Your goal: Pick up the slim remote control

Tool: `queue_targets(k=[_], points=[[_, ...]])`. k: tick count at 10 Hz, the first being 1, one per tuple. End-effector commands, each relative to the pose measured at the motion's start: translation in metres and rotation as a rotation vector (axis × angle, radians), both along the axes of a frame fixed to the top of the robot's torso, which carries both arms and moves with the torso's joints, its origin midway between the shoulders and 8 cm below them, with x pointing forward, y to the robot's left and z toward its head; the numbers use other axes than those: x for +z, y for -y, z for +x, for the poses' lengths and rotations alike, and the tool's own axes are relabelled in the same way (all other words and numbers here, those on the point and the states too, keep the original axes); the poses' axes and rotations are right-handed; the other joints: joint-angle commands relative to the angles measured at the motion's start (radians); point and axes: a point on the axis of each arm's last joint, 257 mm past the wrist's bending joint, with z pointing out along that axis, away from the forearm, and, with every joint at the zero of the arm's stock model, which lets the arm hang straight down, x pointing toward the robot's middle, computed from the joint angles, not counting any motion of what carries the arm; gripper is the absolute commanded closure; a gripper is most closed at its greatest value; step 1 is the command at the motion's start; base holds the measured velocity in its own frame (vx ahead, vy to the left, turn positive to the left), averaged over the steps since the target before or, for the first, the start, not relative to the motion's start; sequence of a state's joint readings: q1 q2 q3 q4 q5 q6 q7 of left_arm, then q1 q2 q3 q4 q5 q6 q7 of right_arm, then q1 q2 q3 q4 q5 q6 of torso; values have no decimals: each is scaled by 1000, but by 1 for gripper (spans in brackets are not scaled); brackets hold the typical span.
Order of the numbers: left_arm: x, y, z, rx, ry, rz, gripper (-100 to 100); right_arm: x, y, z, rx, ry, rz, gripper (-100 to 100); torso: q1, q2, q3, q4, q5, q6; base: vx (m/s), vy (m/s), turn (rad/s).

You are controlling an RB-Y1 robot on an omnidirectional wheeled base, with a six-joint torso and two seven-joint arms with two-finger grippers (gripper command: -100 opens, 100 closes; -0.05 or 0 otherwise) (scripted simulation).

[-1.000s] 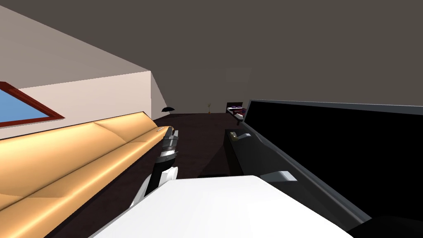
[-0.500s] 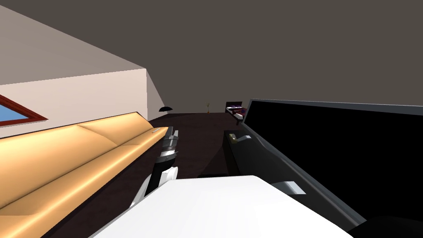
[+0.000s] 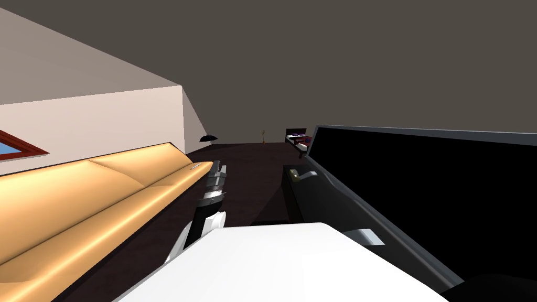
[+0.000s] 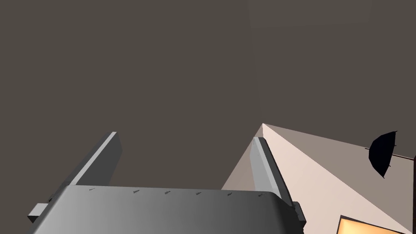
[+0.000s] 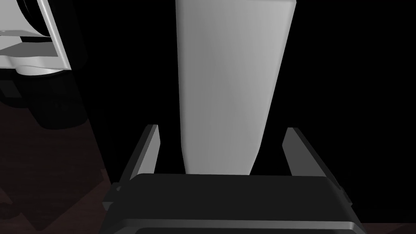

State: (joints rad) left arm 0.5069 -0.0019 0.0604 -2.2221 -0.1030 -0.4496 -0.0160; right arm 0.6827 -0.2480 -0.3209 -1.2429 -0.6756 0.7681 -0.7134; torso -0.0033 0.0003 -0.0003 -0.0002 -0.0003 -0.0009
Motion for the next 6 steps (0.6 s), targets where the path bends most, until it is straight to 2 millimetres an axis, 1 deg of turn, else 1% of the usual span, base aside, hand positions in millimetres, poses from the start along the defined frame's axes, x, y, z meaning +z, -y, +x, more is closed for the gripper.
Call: queue_targets(k=[1, 2, 3, 6], points=[[0, 0, 0, 0, 0, 0, 0, -8, -6, 1, 7, 1, -2, -100, 0, 0, 0, 0, 0, 0, 7, -28, -37], [0, 0, 0, 0, 0, 0, 0, -4, -3, 1, 4, 0, 0, -100, 0, 0, 0, 0, 0, 0, 3, -11, -4], [0, 0, 0, 0, 0, 0, 0, -5, -3, 1, 5, 1, -1, 100, 1, 0, 0, 0, 0, 0, 0, 0, 0], [0, 0, 0, 0, 0, 0, 0, -5, -4, 1, 4, 1, 1, 100, 1, 1, 0, 0, 1, 0, 0, 0, 0]])
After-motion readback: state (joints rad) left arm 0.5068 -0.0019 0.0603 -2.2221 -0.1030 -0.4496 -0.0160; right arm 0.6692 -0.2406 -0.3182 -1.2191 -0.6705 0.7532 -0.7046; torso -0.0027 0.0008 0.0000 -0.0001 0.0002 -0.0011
